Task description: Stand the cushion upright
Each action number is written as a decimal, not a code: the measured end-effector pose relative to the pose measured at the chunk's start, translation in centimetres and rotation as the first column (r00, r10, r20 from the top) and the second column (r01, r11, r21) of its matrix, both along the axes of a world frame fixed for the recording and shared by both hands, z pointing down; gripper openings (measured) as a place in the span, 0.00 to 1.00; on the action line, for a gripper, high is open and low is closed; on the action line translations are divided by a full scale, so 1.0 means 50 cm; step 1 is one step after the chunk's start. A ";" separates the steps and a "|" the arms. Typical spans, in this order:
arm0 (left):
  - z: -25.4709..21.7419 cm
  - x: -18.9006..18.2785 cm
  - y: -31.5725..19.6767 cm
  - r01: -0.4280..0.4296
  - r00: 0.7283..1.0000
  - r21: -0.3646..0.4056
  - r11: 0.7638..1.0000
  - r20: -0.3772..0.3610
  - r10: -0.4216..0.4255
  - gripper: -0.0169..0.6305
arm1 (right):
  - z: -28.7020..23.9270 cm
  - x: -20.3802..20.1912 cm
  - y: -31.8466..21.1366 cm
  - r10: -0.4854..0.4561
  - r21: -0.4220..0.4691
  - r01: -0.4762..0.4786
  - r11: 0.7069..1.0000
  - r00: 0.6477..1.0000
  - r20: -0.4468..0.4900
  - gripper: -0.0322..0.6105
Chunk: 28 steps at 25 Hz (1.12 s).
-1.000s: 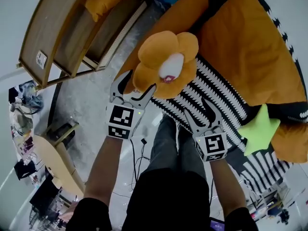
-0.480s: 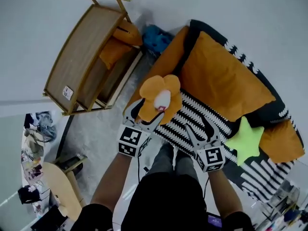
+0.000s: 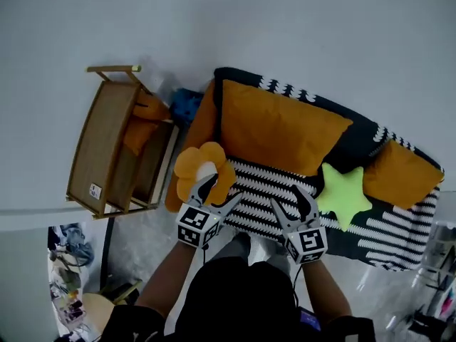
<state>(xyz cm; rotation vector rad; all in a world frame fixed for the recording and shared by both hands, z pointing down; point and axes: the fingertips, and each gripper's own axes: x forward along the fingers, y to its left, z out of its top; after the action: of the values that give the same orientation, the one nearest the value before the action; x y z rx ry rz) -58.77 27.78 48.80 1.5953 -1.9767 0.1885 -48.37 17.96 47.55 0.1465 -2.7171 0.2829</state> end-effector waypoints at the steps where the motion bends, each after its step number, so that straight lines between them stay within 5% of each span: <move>1: -0.010 0.022 -0.028 -0.030 1.000 0.008 1.000 0.002 0.030 0.59 | -0.010 0.027 -0.021 0.039 -0.003 -0.039 0.999 0.999 0.012 0.49; 10: -0.070 0.335 -0.269 -0.261 0.965 0.053 0.964 -0.027 0.262 0.59 | -0.057 0.397 -0.218 0.306 0.005 -0.307 0.952 0.950 0.056 0.49; 19: -0.063 0.642 -0.427 -0.344 0.936 0.051 0.938 -0.058 0.346 0.59 | -0.070 0.760 -0.366 0.427 0.056 -0.428 0.902 0.904 0.038 0.48; 28: 0.019 0.792 -0.482 -0.436 0.899 -0.076 0.897 -0.075 0.431 0.59 | 0.017 0.899 -0.422 0.476 0.004 -0.477 0.879 0.877 -0.058 0.48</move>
<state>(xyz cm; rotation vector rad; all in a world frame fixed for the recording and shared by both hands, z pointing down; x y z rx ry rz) -19.20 3.70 49.75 1.9391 -1.5201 0.3969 -3.41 -3.15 48.42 0.8171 -2.5834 0.4231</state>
